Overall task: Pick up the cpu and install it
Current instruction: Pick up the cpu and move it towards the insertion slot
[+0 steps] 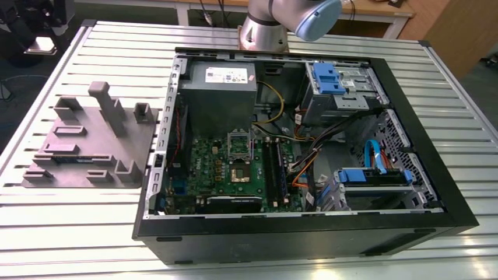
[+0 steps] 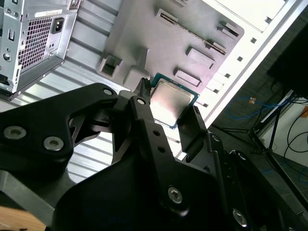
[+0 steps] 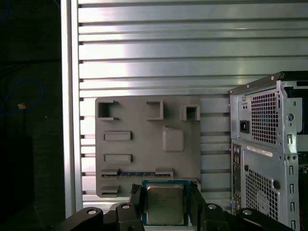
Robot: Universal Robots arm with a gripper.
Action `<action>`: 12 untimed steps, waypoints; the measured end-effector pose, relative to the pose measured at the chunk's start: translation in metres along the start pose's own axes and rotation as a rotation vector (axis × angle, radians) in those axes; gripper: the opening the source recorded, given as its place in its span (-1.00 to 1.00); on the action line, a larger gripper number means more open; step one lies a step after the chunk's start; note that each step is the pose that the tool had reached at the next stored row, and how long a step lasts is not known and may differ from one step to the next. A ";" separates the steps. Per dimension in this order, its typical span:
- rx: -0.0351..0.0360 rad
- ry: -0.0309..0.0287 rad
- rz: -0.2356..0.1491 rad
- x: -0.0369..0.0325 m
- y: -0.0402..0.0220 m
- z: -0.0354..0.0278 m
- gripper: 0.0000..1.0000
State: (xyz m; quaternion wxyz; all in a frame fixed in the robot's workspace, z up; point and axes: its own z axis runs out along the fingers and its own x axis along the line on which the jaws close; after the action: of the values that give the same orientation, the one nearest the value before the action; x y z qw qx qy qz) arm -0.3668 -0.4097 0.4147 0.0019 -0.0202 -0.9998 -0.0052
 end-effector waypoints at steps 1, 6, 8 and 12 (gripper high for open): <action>0.0000 0.0001 0.000 -0.0001 0.0000 0.0000 -0.05; 0.0000 0.0000 0.000 -0.0004 0.0000 0.0000 -0.05; 0.0000 0.0000 0.000 -0.0008 0.0000 0.0000 -0.05; 0.0000 0.0000 0.000 -0.0030 0.0001 0.0000 -0.05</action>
State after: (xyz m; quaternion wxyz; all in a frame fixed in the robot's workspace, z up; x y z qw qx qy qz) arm -0.3638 -0.4097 0.4148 0.0019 -0.0202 -0.9998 -0.0052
